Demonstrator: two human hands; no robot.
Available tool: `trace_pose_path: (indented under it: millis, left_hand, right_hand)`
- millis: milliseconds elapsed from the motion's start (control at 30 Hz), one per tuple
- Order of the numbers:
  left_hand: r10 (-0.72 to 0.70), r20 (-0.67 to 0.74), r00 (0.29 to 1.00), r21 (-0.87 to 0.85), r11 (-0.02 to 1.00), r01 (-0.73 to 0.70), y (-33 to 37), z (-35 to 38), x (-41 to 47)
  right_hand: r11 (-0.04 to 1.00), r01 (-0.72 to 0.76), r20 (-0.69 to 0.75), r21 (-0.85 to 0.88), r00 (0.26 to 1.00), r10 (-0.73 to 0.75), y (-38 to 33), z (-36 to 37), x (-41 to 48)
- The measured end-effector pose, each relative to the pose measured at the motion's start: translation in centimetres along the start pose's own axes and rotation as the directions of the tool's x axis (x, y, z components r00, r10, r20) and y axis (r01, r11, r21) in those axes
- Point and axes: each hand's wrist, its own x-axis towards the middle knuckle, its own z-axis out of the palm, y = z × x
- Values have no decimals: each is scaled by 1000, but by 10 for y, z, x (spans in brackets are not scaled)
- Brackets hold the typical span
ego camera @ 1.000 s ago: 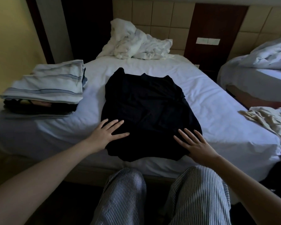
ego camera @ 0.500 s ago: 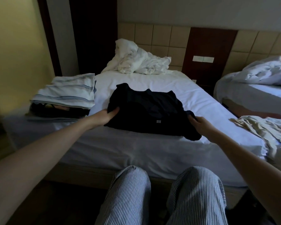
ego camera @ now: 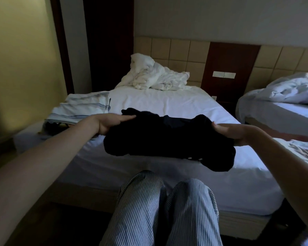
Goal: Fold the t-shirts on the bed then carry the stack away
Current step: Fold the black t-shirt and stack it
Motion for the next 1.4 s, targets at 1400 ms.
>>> trace_pose_path:
  millis: [1400]
  left_hand:
    - [285,-744,604,548,778,308,-16,-206,352]
  right_hand:
    - [951,-303,-874,-58,476,99,102,-169,374]
